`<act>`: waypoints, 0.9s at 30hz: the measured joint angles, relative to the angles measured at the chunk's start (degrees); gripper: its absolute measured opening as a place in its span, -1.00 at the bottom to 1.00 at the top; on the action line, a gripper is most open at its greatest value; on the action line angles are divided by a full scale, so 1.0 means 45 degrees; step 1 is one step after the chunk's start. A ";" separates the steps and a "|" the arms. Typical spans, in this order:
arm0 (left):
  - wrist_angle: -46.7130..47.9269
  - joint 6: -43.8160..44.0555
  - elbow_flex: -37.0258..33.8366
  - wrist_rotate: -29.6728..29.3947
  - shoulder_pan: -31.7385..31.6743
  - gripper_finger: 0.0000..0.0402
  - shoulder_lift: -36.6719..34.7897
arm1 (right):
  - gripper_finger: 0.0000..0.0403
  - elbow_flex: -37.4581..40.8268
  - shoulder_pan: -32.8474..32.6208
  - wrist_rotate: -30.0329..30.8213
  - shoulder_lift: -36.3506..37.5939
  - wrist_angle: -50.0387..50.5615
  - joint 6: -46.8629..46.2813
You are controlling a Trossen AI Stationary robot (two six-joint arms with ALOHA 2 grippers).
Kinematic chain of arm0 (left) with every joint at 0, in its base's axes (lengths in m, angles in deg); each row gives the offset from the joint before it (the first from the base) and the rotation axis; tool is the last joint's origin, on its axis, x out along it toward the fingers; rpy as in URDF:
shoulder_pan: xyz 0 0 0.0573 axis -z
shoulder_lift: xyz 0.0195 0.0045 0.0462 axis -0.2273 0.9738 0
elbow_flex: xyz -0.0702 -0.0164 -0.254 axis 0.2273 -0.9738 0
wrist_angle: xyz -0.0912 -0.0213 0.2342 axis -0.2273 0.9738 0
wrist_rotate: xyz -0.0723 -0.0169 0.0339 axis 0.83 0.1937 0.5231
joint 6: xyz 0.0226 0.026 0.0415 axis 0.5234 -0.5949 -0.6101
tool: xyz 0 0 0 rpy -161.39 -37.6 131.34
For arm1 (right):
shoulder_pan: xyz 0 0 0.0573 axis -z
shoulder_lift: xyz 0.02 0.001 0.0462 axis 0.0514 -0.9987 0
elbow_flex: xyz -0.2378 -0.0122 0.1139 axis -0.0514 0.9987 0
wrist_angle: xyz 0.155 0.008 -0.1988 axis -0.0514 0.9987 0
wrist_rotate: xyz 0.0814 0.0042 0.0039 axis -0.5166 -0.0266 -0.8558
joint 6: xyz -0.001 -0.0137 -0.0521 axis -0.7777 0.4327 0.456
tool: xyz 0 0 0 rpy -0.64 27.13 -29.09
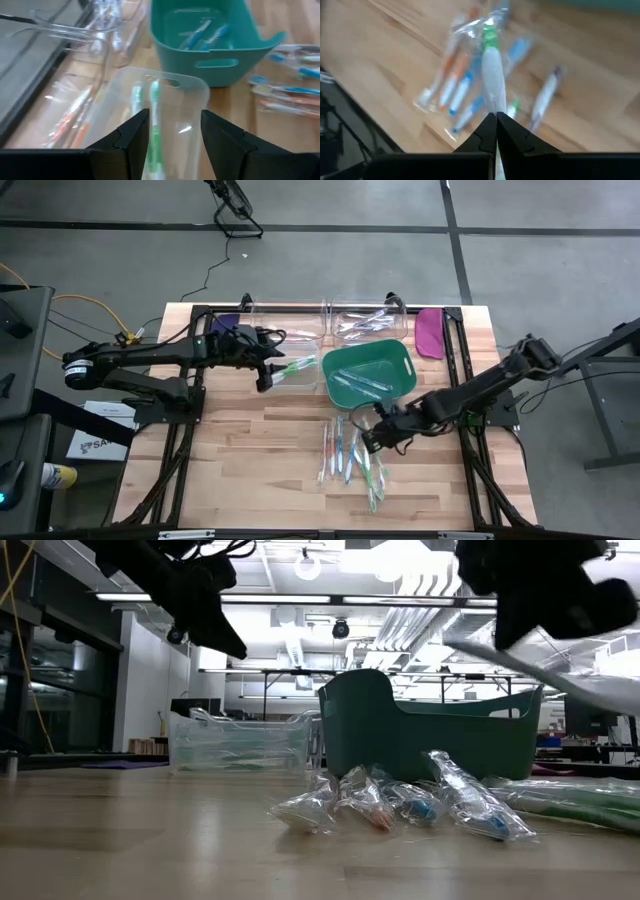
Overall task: Pick & Place Toothbrushes
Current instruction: Put the green toothbrush into the white bin
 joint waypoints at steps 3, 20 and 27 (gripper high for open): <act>-0.0005 0.0064 0.0000 0.0667 0.0000 -0.15 0.0000 | -0.98 0.0000 0.0010 0.1067 0.0476 -0.0552 0.1095; -0.3978 0.0890 0.0000 0.3548 0.0010 -0.12 0.0011 | -0.98 0.0000 0.1929 0.3795 0.0917 -0.8044 0.9481; -0.5844 0.1848 0.0000 0.4398 0.0014 0.01 0.0261 | -0.98 0.0000 0.3072 0.3639 0.0917 -1.0118 1.2414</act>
